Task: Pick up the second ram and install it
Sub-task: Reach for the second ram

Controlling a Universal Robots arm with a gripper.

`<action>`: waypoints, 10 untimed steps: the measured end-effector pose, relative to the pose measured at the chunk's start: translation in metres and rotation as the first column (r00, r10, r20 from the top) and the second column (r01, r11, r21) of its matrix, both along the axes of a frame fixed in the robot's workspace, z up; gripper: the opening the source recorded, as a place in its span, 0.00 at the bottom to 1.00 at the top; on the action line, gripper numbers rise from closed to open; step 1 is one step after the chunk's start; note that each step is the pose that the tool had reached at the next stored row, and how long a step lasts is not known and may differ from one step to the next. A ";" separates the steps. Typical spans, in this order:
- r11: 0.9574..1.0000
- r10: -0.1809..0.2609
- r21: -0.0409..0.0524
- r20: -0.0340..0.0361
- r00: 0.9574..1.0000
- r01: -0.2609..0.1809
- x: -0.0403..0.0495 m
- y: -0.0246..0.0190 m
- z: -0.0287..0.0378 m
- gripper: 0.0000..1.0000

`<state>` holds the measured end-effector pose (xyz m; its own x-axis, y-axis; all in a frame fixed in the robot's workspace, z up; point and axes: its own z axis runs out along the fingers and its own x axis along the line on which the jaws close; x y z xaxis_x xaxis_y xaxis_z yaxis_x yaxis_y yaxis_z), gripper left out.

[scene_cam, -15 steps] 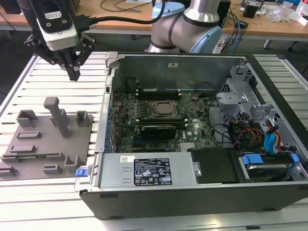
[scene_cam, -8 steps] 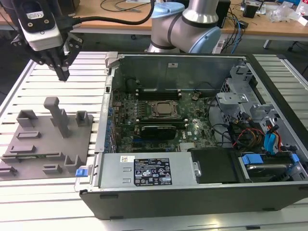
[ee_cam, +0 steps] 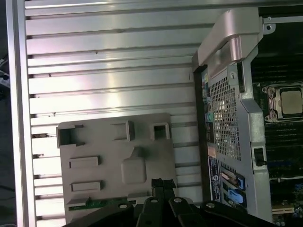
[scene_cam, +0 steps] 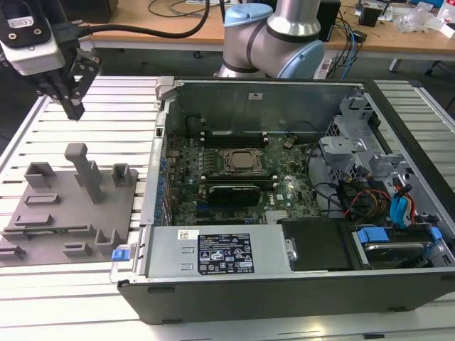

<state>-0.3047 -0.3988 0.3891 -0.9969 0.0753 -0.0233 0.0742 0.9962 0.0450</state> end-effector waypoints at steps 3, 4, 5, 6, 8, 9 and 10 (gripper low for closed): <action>1.000 0.000 0.000 0.000 1.000 0.000 -0.0053 0.0000 -0.0001 0.11; 1.000 0.000 0.000 0.000 1.000 0.000 -0.0073 0.0000 -0.0001 0.11; 1.000 0.000 0.000 0.000 1.000 0.000 -0.0098 0.0000 -0.0002 0.11; 1.000 0.000 0.000 0.000 1.000 0.000 -0.0151 0.0000 -0.0003 0.11; 1.000 0.000 0.000 0.000 1.000 0.000 -0.0222 0.0000 -0.0005 0.11; 1.000 0.000 0.000 0.000 1.000 0.000 -0.0261 0.0000 -0.0006 0.11; 1.000 0.000 0.000 0.000 1.000 0.000 -0.0287 0.0000 -0.0007 0.11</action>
<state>-0.3334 -0.3988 0.3884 -0.9969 0.0754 -0.0233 0.0743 0.9962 0.0451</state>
